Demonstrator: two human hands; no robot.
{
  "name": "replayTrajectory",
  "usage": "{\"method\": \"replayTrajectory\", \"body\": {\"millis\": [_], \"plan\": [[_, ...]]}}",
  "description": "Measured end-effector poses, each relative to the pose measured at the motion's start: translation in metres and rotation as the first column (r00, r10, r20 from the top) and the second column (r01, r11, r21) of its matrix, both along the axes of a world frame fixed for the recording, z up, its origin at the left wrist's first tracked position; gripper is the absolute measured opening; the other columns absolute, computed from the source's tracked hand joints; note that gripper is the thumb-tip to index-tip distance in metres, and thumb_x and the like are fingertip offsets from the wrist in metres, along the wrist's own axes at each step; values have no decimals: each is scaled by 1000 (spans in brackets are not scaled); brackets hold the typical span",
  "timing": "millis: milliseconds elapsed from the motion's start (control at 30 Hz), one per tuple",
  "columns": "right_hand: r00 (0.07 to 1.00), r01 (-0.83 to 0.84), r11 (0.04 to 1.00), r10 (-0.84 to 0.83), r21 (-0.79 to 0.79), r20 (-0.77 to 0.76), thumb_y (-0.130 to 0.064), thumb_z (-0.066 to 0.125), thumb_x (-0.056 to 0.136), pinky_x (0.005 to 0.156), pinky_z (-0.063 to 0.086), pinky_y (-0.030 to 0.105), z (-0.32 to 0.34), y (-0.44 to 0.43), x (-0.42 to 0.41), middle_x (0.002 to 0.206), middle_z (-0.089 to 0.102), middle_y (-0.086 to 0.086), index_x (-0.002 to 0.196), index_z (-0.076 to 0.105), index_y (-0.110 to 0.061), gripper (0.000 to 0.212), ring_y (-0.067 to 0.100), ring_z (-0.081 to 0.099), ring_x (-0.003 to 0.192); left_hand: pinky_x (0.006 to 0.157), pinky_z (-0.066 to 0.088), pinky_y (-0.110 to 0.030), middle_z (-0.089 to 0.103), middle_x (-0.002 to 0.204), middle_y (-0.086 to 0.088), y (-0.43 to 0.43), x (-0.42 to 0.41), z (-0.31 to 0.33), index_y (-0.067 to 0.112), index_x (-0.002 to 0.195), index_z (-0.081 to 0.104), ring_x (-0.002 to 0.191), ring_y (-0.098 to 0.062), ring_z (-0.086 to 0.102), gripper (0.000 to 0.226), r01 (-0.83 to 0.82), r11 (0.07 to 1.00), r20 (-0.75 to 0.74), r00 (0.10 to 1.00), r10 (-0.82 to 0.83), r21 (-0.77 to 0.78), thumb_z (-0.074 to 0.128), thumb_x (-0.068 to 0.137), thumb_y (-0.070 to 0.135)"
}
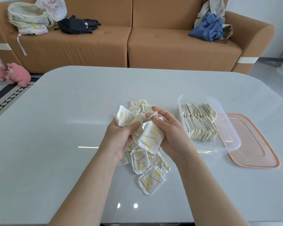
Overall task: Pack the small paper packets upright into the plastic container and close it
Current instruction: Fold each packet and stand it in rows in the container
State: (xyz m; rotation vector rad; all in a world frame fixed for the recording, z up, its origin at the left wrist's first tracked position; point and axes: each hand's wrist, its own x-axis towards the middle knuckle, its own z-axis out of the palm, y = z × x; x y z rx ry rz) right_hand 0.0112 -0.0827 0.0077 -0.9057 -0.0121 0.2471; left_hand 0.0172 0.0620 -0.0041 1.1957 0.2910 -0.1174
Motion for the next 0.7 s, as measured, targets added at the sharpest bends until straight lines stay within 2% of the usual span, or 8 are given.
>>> {"method": "replayTrajectory", "body": {"millis": [167,267,367,433,500,567,700], "plan": [[994,106,969,-99,-223,44,-3,55,94,69,56,28,-2,1,1,94,73,5,113,59,-8,20,15,67,75,63,57,-27,75,98,-9,-2,0,1,6,110,66,81,-17,72,22,24,999,22,999,-23,-30,64,88,5],[983,181,906,-163,-383,79,-5,60,92,66,54,24,-4,2,2,87,67,5,110,62,-10,19,11,64,70,60,57,-26,75,86,-4,-1,-1,3,13,97,67,74,-15,72,17,29,999,31,999,-27,-39,65,85,1],[972,234,820,-202,-522,118,-9,67,88,68,55,25,-6,1,3,94,66,12,109,64,-13,22,10,63,72,60,59,-31,75,83,-5,1,-3,5,14,92,68,71,-17,72,18,44,998,25,999,-43,-35,66,83,-2],[963,265,758,-234,-596,131,-14,72,84,71,56,31,-7,-1,4,99,66,14,104,66,-18,21,13,64,74,69,60,-35,75,90,-9,2,-3,5,11,97,69,76,-20,72,20,39,999,15,999,-39,-14,66,83,-3],[960,273,725,-246,-632,133,-16,74,82,70,56,33,-8,-2,4,90,66,9,102,66,-18,22,12,65,71,75,59,-37,74,98,-13,2,-3,5,6,106,68,80,-22,72,24,34,999,11,999,-34,1,66,83,-3],[960,276,691,-235,-668,153,-18,76,81,71,57,34,-8,-3,4,83,67,5,102,66,-19,24,13,65,69,81,58,-39,74,100,-13,1,-4,5,4,110,67,83,-22,72,28,30,999,6,1000,-31,24,68,82,-1],[949,308,655,-269,-690,168,-22,79,78,77,59,41,-10,-4,5,87,71,3,101,68,-23,26,17,70,78,96,51,-49,74,102,-13,1,-4,3,6,111,67,89,-26,71,32,14,998,-9,1000,-14,60,71,79,-1]]}}
